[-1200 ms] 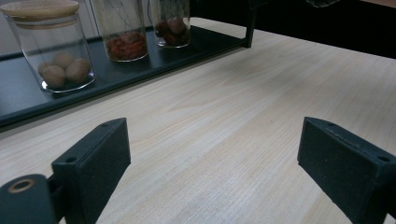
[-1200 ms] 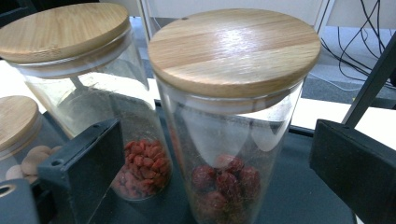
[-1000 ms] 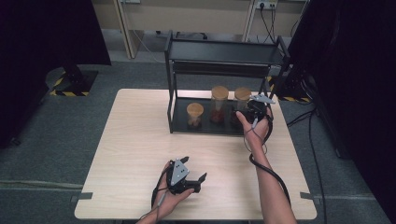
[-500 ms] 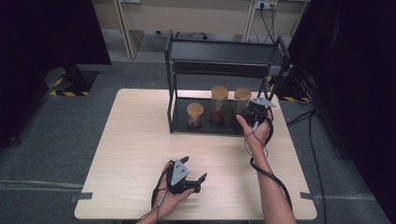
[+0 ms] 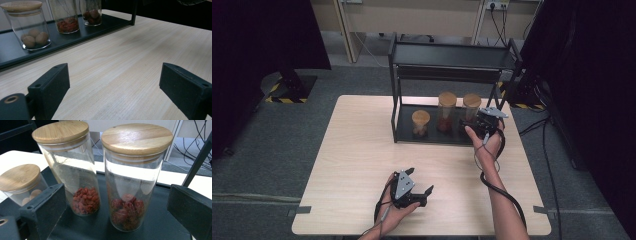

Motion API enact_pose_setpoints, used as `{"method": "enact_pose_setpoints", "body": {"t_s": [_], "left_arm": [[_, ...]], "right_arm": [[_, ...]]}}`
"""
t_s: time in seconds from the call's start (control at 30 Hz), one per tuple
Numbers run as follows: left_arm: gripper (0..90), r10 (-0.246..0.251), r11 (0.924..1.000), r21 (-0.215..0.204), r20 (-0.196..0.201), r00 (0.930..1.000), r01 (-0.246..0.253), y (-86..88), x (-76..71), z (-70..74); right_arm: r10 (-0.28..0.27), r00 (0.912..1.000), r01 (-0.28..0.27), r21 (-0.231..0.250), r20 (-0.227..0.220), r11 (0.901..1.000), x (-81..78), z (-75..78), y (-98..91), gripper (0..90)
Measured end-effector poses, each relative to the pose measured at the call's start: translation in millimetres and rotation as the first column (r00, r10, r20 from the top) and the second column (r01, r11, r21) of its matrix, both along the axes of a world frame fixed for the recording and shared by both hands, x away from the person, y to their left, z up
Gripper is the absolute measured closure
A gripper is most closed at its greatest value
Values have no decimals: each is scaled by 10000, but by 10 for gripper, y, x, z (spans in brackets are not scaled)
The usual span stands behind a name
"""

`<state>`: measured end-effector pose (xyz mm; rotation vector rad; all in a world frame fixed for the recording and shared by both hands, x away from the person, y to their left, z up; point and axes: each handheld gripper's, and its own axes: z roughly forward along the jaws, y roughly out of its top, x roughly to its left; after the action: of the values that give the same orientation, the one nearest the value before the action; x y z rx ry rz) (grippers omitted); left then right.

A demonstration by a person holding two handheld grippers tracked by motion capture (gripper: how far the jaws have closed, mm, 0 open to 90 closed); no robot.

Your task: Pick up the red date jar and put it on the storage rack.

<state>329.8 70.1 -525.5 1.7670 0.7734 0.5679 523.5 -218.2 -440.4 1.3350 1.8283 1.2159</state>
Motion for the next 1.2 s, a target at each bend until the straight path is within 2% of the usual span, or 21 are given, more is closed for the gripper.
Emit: {"method": "enact_pose_setpoints", "body": {"t_s": [0.63,1.2], "left_arm": [[89,3,10000,26,18,10000,-3,-2,-1,0],[89,15,10000,20,10,10000,-15,-3,0,0]], "right_arm": [[159,9999,-159,-37,-44,9999,-176,-57,-38,29],[256,9996,-258,-94,-127,9996,-336,-128,-154,27]]}}
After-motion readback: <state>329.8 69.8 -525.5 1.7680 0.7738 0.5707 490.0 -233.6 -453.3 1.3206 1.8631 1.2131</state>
